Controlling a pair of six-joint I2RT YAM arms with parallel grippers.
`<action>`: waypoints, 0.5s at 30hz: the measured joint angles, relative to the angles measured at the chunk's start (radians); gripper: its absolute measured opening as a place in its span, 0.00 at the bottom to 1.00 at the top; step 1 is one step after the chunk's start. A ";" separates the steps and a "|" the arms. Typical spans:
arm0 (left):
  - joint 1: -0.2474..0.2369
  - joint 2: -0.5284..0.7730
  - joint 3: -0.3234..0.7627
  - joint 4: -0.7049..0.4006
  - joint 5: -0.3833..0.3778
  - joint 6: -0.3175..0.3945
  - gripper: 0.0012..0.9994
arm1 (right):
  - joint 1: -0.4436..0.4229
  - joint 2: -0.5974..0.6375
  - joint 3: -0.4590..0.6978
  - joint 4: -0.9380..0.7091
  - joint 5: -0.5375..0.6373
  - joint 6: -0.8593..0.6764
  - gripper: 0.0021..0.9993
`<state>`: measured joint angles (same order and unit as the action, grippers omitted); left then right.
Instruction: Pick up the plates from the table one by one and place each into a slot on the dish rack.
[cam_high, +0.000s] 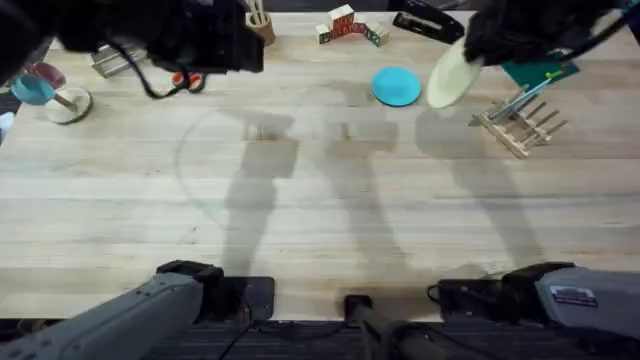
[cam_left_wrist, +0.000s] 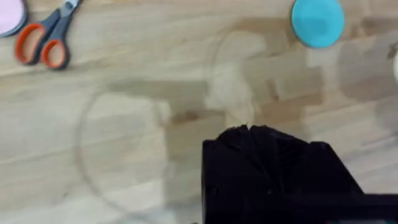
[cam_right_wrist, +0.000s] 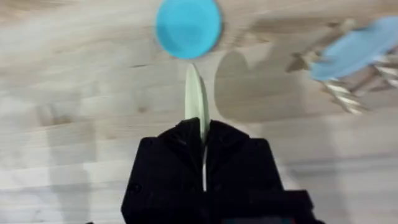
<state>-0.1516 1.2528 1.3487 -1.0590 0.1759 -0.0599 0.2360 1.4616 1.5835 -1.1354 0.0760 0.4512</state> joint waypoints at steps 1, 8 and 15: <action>-0.015 -0.018 0.000 -0.022 -0.021 0.001 0.04 | -0.001 0.000 0.023 -0.035 0.022 -0.003 0.03; -0.095 -0.094 0.000 -0.105 -0.127 0.003 0.07 | -0.004 0.000 0.153 -0.220 0.170 0.026 0.03; -0.114 -0.106 0.000 -0.105 -0.185 0.006 0.95 | -0.007 0.000 0.221 -0.318 0.278 0.110 0.03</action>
<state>-0.2661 1.1465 1.3487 -1.1645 -0.0086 -0.0543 0.2287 1.4616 1.8042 -1.4533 0.3539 0.5614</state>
